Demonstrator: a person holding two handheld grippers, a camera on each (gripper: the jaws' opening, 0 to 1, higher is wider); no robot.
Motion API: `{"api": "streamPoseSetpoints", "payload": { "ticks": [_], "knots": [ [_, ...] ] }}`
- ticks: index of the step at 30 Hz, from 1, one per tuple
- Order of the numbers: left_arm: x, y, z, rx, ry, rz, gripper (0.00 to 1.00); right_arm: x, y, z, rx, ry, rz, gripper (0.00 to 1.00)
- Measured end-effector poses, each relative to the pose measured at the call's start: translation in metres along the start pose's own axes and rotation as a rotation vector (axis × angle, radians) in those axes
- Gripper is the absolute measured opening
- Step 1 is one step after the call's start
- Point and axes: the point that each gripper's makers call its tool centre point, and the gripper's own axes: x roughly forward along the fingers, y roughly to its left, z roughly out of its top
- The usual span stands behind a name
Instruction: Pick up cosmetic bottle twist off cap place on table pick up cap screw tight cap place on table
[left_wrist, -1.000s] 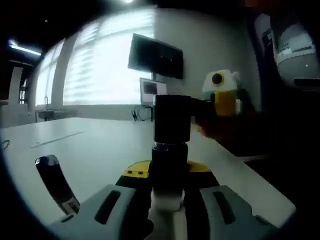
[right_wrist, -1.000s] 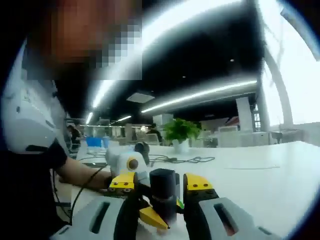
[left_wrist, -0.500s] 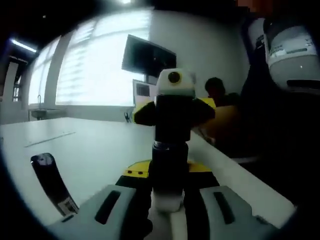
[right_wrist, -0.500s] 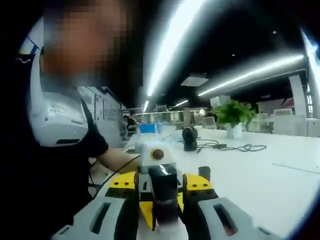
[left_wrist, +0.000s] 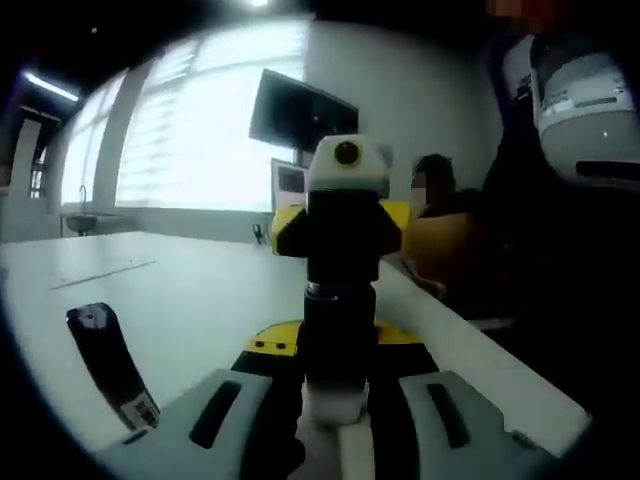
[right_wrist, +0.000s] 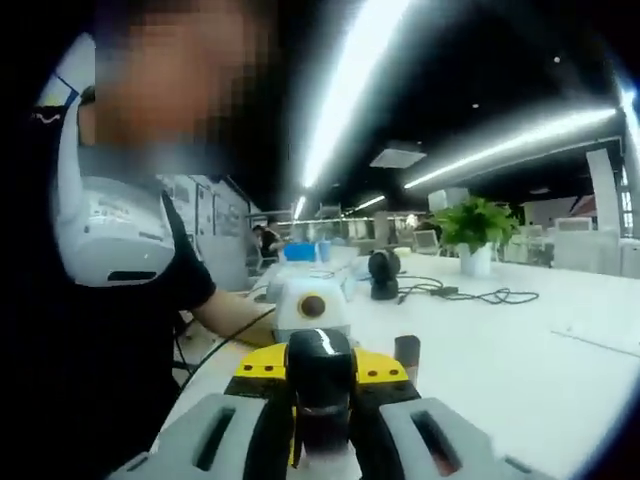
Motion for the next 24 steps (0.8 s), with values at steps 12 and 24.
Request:
{"api": "streamPoseSetpoints", "payload": {
  "ticks": [12,24],
  "knots": [
    [-0.001,0.011,0.0,0.033,0.008,0.079,0.14,0.004,-0.004,-0.001,-0.039,0.026,-0.074,0.14],
    [-0.001,0.015,0.0,0.043,0.017,0.138,0.13,0.002,-0.008,-0.001,-0.026,0.01,-0.202,0.14]
  ]
}}
